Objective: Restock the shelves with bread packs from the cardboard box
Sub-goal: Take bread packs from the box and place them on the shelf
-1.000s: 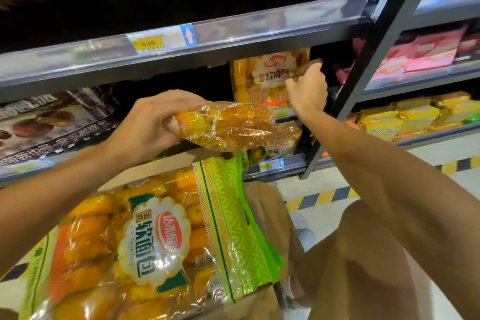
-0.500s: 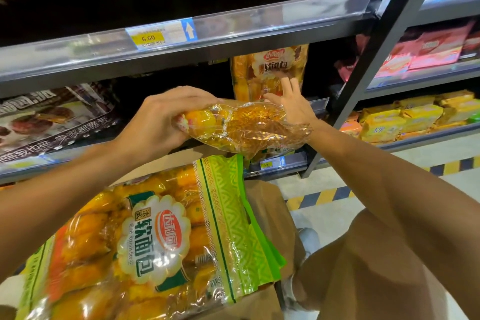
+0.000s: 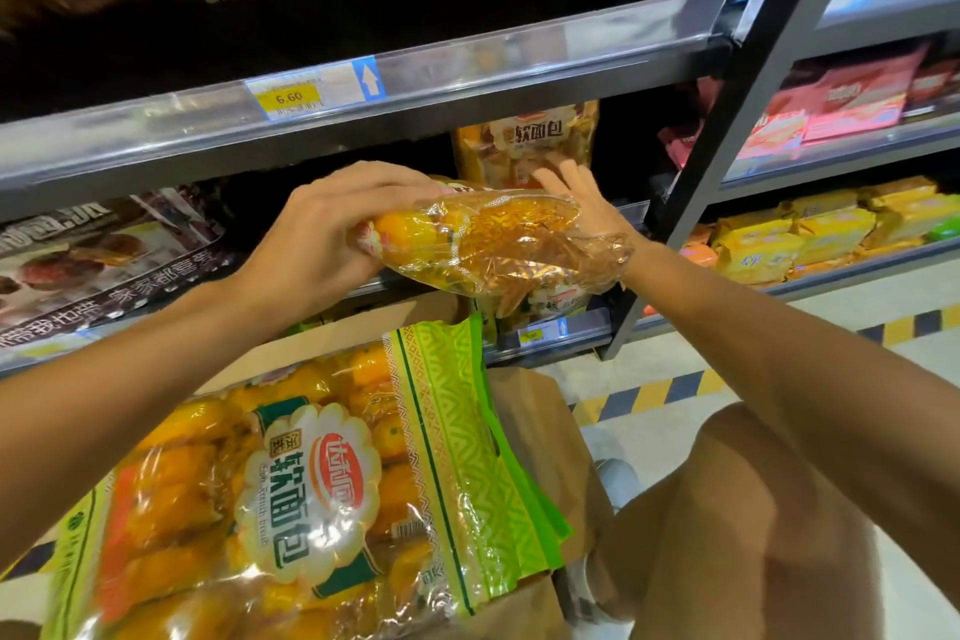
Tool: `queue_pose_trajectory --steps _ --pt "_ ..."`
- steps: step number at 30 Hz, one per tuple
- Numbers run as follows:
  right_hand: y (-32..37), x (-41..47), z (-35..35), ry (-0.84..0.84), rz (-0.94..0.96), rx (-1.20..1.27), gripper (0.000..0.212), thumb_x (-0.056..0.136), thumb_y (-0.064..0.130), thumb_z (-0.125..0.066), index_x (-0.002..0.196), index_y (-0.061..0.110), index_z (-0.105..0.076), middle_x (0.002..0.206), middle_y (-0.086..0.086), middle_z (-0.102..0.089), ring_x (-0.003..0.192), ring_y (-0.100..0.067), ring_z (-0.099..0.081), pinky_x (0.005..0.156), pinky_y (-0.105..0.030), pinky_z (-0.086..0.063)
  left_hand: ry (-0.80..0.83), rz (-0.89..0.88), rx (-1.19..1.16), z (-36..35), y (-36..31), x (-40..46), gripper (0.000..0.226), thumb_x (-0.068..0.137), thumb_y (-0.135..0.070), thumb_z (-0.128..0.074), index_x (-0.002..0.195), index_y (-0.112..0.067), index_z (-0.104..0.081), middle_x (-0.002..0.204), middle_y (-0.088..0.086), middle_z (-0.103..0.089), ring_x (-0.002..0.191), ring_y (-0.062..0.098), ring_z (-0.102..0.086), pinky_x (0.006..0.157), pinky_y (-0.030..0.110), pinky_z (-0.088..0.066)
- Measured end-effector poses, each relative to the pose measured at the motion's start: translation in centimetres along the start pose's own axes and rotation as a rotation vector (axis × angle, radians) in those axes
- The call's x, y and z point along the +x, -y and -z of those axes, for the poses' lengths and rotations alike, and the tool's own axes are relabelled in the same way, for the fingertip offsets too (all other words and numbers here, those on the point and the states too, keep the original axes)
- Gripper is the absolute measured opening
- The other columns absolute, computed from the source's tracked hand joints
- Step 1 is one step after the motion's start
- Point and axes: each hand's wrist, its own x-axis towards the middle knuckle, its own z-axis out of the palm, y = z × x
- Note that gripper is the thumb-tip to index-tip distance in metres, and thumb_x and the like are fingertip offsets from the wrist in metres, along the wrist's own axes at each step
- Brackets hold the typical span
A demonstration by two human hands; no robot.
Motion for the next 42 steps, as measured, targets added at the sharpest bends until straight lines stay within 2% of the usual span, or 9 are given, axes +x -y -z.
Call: queue_pose_trajectory --steps 4,7,11,16,20,26,33,38,42 --pt "2.3 -4.8 1.1 0.277 -0.136 0.304 0.039 0.104 0.019 -0.049 0.137 -0.002 -0.054 0.144 -0.023 -0.05 0.138 -0.032 -0.046 0.113 -0.016 -0.029 -0.07 -0.007 -0.019 -1.5 -0.2 0.9 0.046 0.086 -0.007 -0.077 0.13 -0.006 -0.064 0.13 0.007 -0.063 0.123 0.019 -0.059 0.103 0.043 -0.049" --pt "4.0 -5.7 1.0 0.043 -0.307 1.402 0.064 0.109 0.021 -0.026 0.077 0.001 -0.078 0.08 -0.016 -0.075 0.07 -0.025 -0.075 0.06 -0.021 -0.059 -0.116 -0.005 -0.055 -2.9 -0.7 1.6 0.045 0.087 -0.007 -0.076 0.13 -0.002 -0.063 0.131 0.01 -0.062 0.124 0.02 -0.058 0.105 0.042 -0.048" --pt "3.6 -5.0 1.0 -0.259 -0.289 2.021 0.058 0.108 0.02 -0.029 0.08 0.012 -0.079 0.076 -0.006 -0.075 0.067 -0.018 -0.073 0.06 -0.027 -0.06 -0.102 0.111 -0.036 -3.9 -0.5 2.9 0.055 0.088 -0.017 -0.077 0.138 -0.01 -0.057 0.138 0.005 -0.055 0.13 0.017 -0.049 0.11 0.035 -0.042" --pt "2.4 -4.7 1.3 -0.577 -0.312 1.92 0.04 0.109 0.013 -0.029 0.085 0.011 -0.062 0.062 0.002 -0.068 0.059 -0.01 -0.068 0.054 -0.023 -0.055 0.01 0.227 0.262 -5.7 -0.5 3.9 0.072 0.081 -0.023 -0.079 0.144 -0.017 -0.045 0.14 0.007 -0.037 0.118 0.022 -0.039 0.096 0.029 -0.045" --pt "-0.6 -3.9 0.3 -0.747 -0.403 1.181 0.012 0.102 0.01 -0.049 0.099 0.01 -0.06 0.081 0.002 -0.069 0.077 -0.009 -0.069 0.07 -0.027 -0.059 0.108 0.475 0.198 -8.6 0.3 4.5 0.072 0.086 -0.039 -0.071 0.147 -0.019 -0.038 0.128 0.006 -0.045 0.116 0.023 -0.043 0.093 0.038 -0.049" --pt "-1.2 -3.3 -0.7 -0.587 -0.403 0.786 0.072 0.089 0.04 -0.072 0.148 0.022 -0.035 0.132 0.006 -0.062 0.101 -0.009 -0.067 0.091 -0.036 -0.057 -0.008 0.867 -0.265 -11.2 1.0 6.7 0.039 0.096 -0.049 -0.056 0.117 -0.016 -0.056 0.096 -0.001 -0.061 0.094 0.02 -0.061 0.086 0.036 -0.053" --pt "-0.6 -2.8 -1.4 -0.742 -0.177 0.713 0.069 0.092 0.036 -0.069 0.146 0.021 -0.031 0.153 0.0 -0.025 0.127 -0.018 -0.051 0.1 -0.037 -0.053 -0.124 1.192 -0.546 -12.3 2.1 9.3 0.063 0.095 -0.065 -0.044 0.137 -0.018 -0.043 0.126 0.005 -0.06 0.108 0.025 -0.064 0.09 0.042 -0.058" --pt "-0.3 -2.3 -1.2 -0.784 -0.062 0.381 0.066 0.096 0.029 -0.061 0.153 0.015 -0.03 0.162 -0.011 -0.013 0.15 -0.021 -0.019 0.119 -0.022 -0.024 -0.186 1.238 -0.486 -12.5 2.6 9.1 0.09 0.083 -0.077 -0.041 0.145 -0.011 -0.034 0.128 0.008 -0.058 0.11 0.026 -0.063 0.091 0.043 -0.057" --pt "-0.2 -1.7 -1.7 -0.598 -0.128 0.306 0.076 0.099 0.037 -0.058 0.159 0.02 -0.015 0.165 -0.012 -0.005 0.153 -0.027 -0.011 0.118 -0.037 -0.026 -0.219 0.764 -0.06 -11.9 1.7 6.5 0.037 0.093 -0.038 -0.06 0.116 -0.011 -0.05 0.12 0.006 -0.047 0.109 0.021 -0.05 0.086 0.029 -0.045"
